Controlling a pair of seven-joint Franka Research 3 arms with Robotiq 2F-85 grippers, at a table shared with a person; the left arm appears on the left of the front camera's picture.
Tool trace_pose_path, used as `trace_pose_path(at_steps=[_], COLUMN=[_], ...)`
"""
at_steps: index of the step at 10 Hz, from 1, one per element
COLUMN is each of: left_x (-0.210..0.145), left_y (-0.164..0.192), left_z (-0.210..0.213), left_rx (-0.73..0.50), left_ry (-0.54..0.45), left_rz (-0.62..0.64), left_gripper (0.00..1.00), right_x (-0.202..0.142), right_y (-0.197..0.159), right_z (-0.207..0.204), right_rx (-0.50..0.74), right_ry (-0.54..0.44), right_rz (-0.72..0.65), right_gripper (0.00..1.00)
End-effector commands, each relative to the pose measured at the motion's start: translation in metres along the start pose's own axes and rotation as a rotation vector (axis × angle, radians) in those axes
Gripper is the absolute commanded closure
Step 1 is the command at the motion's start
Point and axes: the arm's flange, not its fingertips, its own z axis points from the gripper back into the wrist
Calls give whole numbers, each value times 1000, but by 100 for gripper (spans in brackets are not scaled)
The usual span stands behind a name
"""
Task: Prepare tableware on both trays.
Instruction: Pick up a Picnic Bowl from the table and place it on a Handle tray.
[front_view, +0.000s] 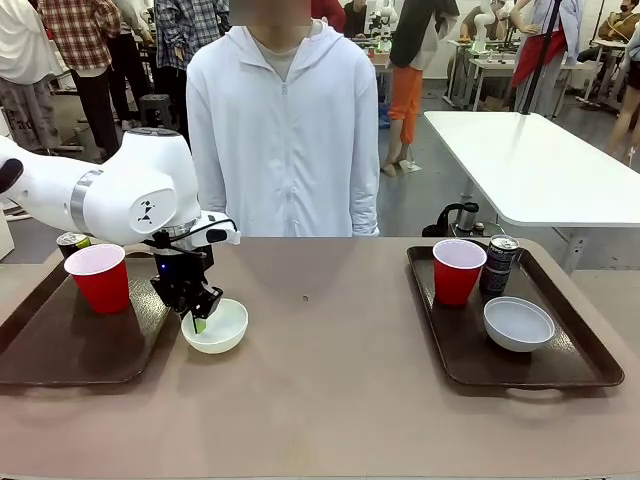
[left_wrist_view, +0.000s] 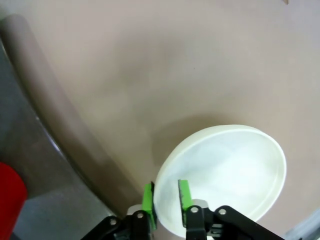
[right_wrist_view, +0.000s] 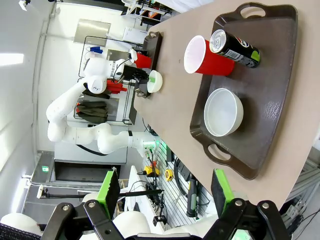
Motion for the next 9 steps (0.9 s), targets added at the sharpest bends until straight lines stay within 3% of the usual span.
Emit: trace_pose_path(at_steps=[1,4,5,7,9], left_x=[1,-3,-8,-31,-54], left_y=[2,3,1,4,22], left_z=[4,20,37,94,124], left_rx=[33,14,13,-55,-42], left_ry=[-22,-22,-2,-44,-70], left_rz=[14,14,18,62,108], left_gripper=[100,100,100,100,100], right_x=[-1,-1,-1,-1,-1], right_y=[0,0,0,0,0], right_z=[0,0,0,0,0], right_rx=[-2,-2,-2,-2,-2], right_ry=[-1,-1,-1,-1,-1], right_rz=[5,5,5,5,5], right_gripper=[4,4,4,4,4])
